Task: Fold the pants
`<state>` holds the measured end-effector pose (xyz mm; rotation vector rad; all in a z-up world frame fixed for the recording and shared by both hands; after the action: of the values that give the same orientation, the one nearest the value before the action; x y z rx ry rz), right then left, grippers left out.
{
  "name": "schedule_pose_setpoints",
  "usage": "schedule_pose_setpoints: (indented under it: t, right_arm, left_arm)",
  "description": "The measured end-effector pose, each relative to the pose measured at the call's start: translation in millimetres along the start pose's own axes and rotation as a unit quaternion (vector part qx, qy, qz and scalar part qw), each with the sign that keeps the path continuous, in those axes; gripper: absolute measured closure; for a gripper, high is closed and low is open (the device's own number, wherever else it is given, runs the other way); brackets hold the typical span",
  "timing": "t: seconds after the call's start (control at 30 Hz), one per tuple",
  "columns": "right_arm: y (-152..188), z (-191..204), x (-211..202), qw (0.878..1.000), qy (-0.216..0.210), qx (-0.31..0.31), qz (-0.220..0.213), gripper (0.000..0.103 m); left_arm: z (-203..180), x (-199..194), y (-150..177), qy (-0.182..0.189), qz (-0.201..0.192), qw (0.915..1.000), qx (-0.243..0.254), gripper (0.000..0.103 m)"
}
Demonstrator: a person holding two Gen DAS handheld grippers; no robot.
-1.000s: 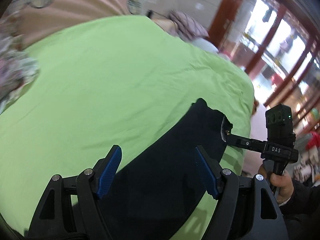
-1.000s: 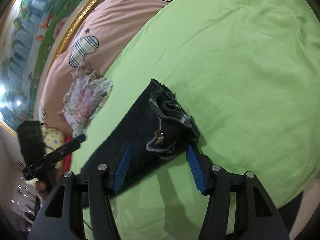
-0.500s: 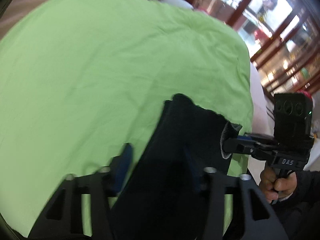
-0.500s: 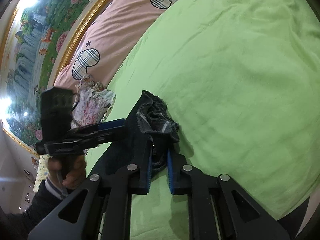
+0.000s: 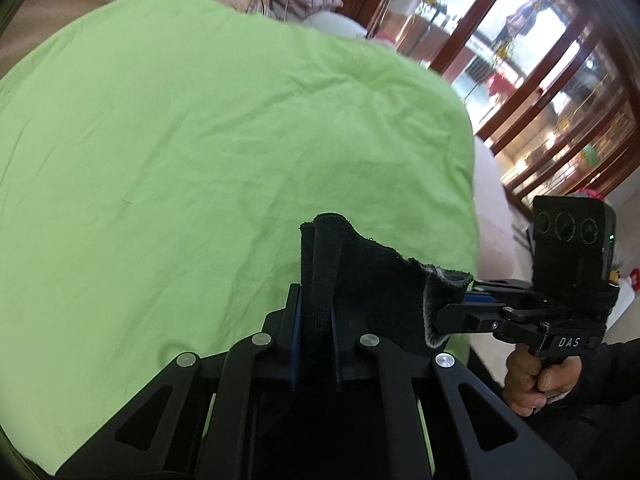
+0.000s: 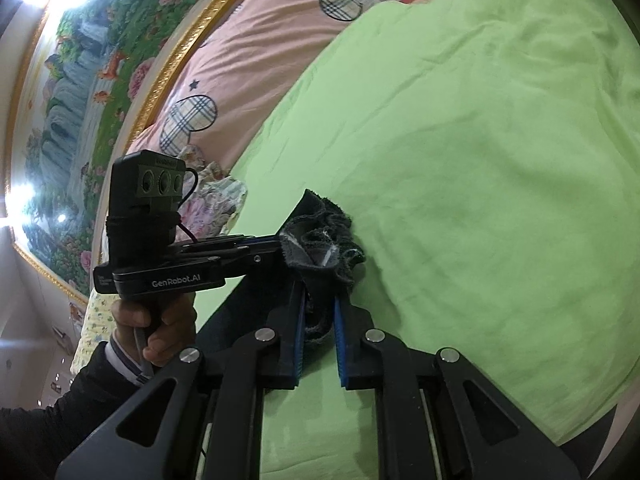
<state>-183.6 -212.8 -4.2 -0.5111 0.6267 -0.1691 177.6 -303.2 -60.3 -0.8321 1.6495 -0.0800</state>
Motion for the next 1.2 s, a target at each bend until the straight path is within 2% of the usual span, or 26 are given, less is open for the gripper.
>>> schedule_pose_setpoints:
  t: [0.07,0.17,0.43,0.57,0.73,0.9,1.2]
  right_arm:
    - [-0.4,8.5,-2.1,1.0,-0.012,-0.008,0.001,0.089]
    - [-0.3,27.4,-4.7,0.998,-0.054,-0.012,0.008,0.089]
    - [13.4,90.8,3.6,0.984,-0.167,-0.032,0.045,0.089]
    - [28.4,125.1,15.3,0.977,-0.195,-0.06,0.07,0.089]
    - [55.7,157.0,36.0,0.966,-0.218,-0.081,0.112,0.089]
    - [85.1,176.8,59.9,0.956,-0.231,-0.09,0.156,0.089]
    - [128.6,171.0,103.4,0.948,-0.205,-0.095,0.224,0.089]
  left_arm:
    - [-0.8,-14.5,1.5,0.009,-0.02,0.9997,-0.008,0.093]
    - [-3.8,-38.2,4.3,0.013,-0.047,0.9987,-0.011,0.093]
    - [-9.8,-113.2,27.7,-0.007,-0.115,0.9932,-0.017,0.093]
    - [-5.6,-145.3,52.2,-0.018,-0.146,0.9884,-0.038,0.093]
    - [1.4,-177.4,87.9,-0.034,-0.177,0.9813,-0.067,0.093]
    - [17.3,-187.9,124.8,-0.04,-0.19,0.9759,-0.1,0.093]
    - [42.2,-177.8,193.2,-0.047,-0.187,0.9677,-0.162,0.098]
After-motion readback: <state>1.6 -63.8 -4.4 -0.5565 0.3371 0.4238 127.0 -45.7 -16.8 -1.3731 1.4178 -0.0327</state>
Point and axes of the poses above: each gripper's, at about its wrist camera, not at the fingertips, and x roughly the way its jaws point, z to its left, y to its underside, the point moved 9 cm from there along x, roughly the way its jaws point, and after that the axes turned 7 degrees about x, right-handed, at the moved point
